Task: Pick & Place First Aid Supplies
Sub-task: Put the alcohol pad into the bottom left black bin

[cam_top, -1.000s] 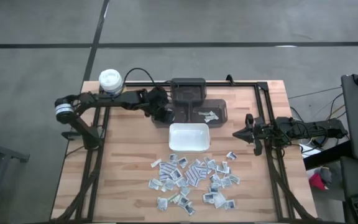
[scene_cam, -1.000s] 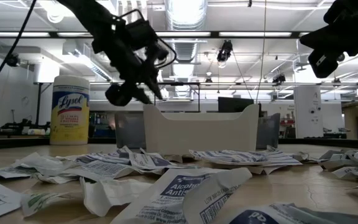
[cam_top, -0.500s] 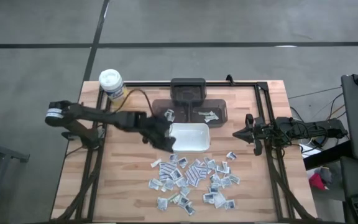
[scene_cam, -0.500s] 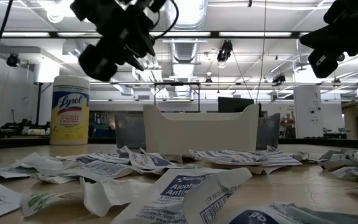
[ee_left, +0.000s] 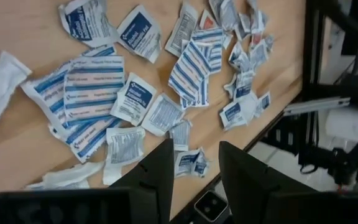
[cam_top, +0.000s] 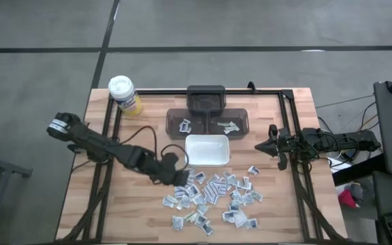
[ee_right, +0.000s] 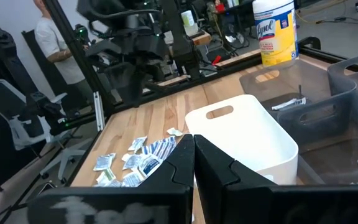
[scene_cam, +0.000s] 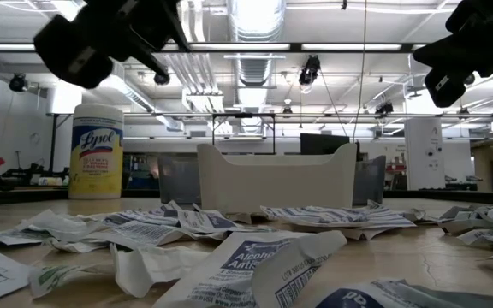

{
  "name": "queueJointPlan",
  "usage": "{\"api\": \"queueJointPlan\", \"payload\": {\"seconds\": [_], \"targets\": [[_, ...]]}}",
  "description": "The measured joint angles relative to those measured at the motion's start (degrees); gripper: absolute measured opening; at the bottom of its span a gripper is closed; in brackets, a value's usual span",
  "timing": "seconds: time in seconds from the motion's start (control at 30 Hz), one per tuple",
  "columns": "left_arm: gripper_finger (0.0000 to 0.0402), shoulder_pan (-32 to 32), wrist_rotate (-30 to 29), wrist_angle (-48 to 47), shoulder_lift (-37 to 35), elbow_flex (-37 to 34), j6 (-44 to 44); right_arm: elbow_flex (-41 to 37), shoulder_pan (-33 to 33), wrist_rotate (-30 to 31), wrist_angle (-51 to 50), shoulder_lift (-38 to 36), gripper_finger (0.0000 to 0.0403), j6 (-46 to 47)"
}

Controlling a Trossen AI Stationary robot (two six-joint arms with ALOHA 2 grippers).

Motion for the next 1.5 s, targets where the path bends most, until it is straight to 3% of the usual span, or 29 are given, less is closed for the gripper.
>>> {"api": "queueJointPlan", "payload": {"seconds": [0.17, 0.43, 0.6, 0.77, 0.93, 1.13, 1.5], "targets": [[0.0119, -3.96, -7.46, 0.02, 0.02, -0.01, -3.43, 0.0, 0.01, 0.0, 0.0, 0.0, 0.0008, 0.0], [0.0119, -6.86, -13.13, 6.16, 2.95, -0.07, -2.56, 0.0, -0.01, 0.0, 0.02, 0.0, 0.0008, 0.0], [0.0119, -8.28, -13.03, 14.03, 8.9, 1.32, -1.32, 0.0, 0.01, 0.0, 0.0, 0.04, 0.0008, 0.0], [0.0119, -11.18, -12.02, 14.45, 15.67, 5.66, -4.58, 0.0, -0.01, 0.02, -0.02, 0.17, 0.0008, 0.0], [0.0119, -14.36, -7.39, 14.13, 22.45, 10.37, -10.64, 0.0, 0.01, 0.0, -0.11, 0.35, 0.0008, 0.0], [0.0119, -17.88, -0.98, 4.17, 29.18, 16.81, -18.2, 0.0, 0.0, 0.01, -0.09, 0.35, 0.0008, 0.0], [0.0119, -20.72, -2.13, -21.35, 33.12, 30.76, -19.34, 0.0, 0.01, 0.0, -0.09, 0.39, 0.0008, 0.0]]}}
